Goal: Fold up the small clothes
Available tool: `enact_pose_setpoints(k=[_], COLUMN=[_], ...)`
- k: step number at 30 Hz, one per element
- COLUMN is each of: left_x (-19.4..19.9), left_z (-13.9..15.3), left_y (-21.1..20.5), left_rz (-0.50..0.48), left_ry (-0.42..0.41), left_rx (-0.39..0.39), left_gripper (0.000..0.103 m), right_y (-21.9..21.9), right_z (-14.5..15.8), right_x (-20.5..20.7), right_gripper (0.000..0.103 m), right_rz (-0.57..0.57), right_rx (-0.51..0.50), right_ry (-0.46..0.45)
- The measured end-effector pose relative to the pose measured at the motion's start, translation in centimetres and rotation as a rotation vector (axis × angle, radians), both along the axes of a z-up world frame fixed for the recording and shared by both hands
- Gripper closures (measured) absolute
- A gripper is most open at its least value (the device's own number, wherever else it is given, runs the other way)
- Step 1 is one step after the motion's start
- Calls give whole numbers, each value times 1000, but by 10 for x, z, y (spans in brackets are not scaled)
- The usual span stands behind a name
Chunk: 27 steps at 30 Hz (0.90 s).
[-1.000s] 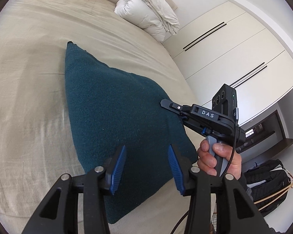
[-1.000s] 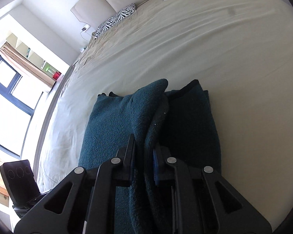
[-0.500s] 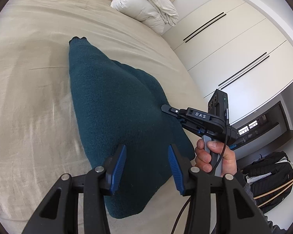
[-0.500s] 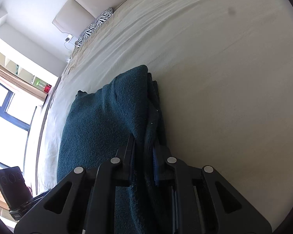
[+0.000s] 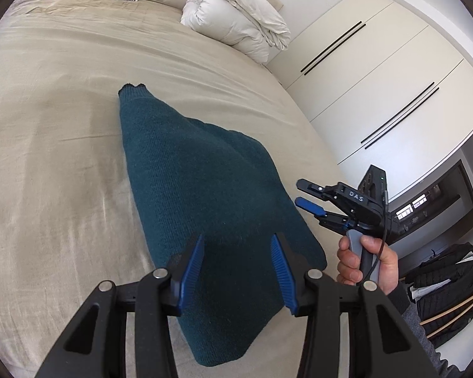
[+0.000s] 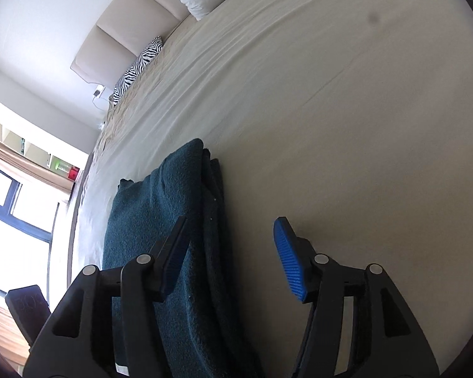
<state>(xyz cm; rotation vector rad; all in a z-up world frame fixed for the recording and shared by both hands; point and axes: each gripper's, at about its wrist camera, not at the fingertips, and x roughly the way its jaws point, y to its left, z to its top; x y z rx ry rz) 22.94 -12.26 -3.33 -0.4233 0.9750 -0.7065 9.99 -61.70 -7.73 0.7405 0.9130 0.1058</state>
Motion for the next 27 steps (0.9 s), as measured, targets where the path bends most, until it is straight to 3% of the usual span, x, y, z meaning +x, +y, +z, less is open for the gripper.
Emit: enact_pose_setpoints(k=[3, 7, 10, 12, 14, 15, 17, 19, 20, 23, 27], left_x=[18, 46, 71, 84, 90, 90, 93, 98, 99, 94, 74], left_z=[10, 14, 4, -14, -34, -42, -56, -64, -64, -54, -31], left_y=[-4, -24, -34, -42, -49, -51, -49, -44, -46, -56, -41], left_rz=[-13, -83, -91, -96, -101, -98, -77, -65, -70, -98, -104], left_ry=[-32, -50, -23, 45, 84, 82, 109, 162, 162, 112, 69], left_rx=[-8, -26, -31, -32, 6, 30, 21, -26, -7, 82, 44], left_gripper=[56, 60, 68, 73, 77, 89, 99, 98, 97, 98, 99], right_y=[-3, 28, 54, 59, 62, 63, 65, 64, 64, 65, 75], right_z=[26, 47, 40, 25, 2, -10, -28, -32, -34, -33, -7], right_x=[1, 24, 52, 66, 79, 84, 88, 88, 87, 87, 66], right_gripper=[49, 49, 49, 49, 49, 51, 56, 59, 62, 63, 58], right_rz=[51, 200, 227, 215, 202, 197, 199, 207, 206, 199, 219], right_rx=[93, 179, 260, 292, 310, 299, 277, 281, 284, 286, 281], right_ry=[-90, -143, -125, -94, -30, 14, 34, 10, 6, 14, -35])
